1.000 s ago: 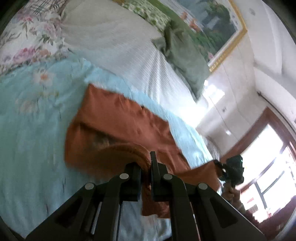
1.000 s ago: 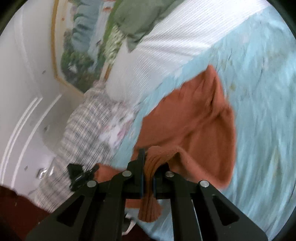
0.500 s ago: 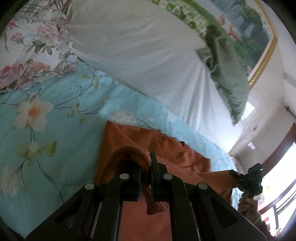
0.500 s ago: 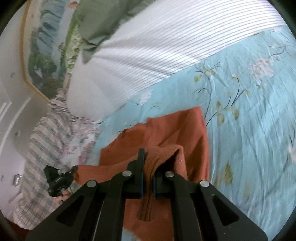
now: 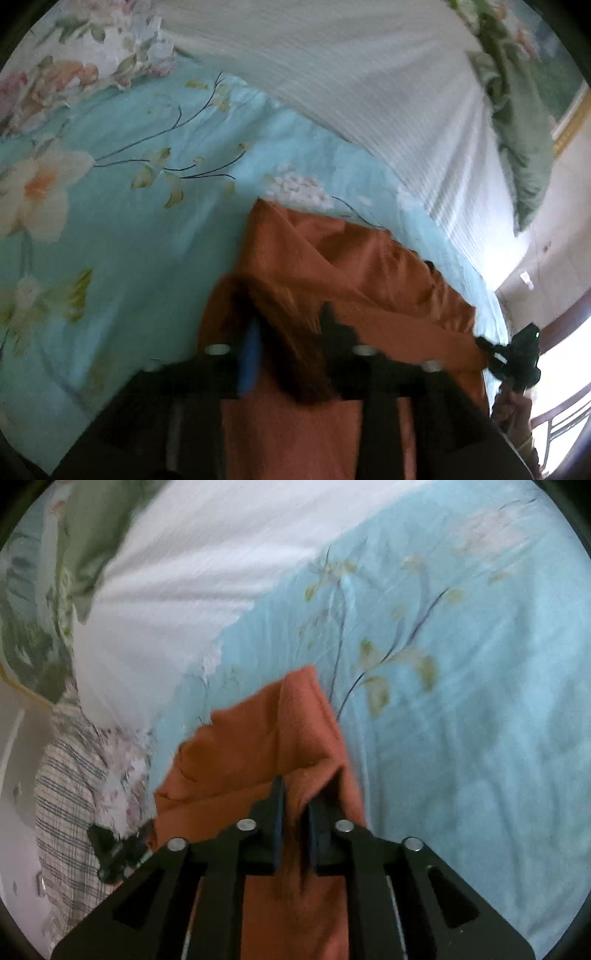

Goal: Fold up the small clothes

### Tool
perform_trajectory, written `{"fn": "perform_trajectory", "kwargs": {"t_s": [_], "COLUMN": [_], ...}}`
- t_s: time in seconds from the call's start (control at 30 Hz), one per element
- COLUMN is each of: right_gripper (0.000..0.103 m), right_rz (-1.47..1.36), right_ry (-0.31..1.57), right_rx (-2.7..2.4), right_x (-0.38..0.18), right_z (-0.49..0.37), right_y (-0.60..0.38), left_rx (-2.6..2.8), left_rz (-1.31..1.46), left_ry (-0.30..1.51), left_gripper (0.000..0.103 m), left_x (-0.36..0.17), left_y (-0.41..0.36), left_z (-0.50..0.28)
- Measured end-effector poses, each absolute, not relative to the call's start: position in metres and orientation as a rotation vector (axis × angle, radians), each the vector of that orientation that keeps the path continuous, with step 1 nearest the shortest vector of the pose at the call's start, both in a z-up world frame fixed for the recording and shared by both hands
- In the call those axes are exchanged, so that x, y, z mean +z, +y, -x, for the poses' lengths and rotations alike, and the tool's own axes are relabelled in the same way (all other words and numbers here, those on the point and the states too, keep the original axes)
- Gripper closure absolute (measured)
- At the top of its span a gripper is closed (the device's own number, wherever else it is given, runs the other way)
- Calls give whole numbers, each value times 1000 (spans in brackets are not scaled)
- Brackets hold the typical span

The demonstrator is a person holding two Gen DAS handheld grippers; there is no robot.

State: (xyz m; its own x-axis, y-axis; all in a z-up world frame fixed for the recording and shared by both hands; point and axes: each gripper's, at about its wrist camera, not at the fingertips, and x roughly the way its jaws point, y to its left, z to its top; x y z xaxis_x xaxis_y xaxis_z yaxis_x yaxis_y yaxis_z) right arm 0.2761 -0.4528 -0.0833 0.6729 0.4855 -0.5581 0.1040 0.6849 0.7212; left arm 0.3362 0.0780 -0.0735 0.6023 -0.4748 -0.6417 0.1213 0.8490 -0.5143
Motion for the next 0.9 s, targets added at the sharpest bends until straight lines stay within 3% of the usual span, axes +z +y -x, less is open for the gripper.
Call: {"fn": "perform_trajectory", "kwargs": {"t_s": [0.2,0.43,0.5,0.83,0.9], "right_gripper": [81,83,86,86,84], "right_rz": [-651,-143,-144,-506,-540], "right_ry": [745,1001,990,752,696], "right_rx": [332,484,437,66,54], "right_x": [-51,-74,-74,-43,-33], "right_z": [-230,-251,-265,-303,-293], "right_y": [-419,-294,-299,-411,-417], "left_rx": [-522,-568,-541,-352,-252], "left_rz": [381,173,171,279,284], "left_ry": [916,1036,1044,926,855], "left_gripper": [47,47,55,55,31], "left_x": [-69,-88,-85,-45,-29], "left_y": [39,-30,-29,6,17], "left_z": [-273,-286,-304,-398,-400]}}
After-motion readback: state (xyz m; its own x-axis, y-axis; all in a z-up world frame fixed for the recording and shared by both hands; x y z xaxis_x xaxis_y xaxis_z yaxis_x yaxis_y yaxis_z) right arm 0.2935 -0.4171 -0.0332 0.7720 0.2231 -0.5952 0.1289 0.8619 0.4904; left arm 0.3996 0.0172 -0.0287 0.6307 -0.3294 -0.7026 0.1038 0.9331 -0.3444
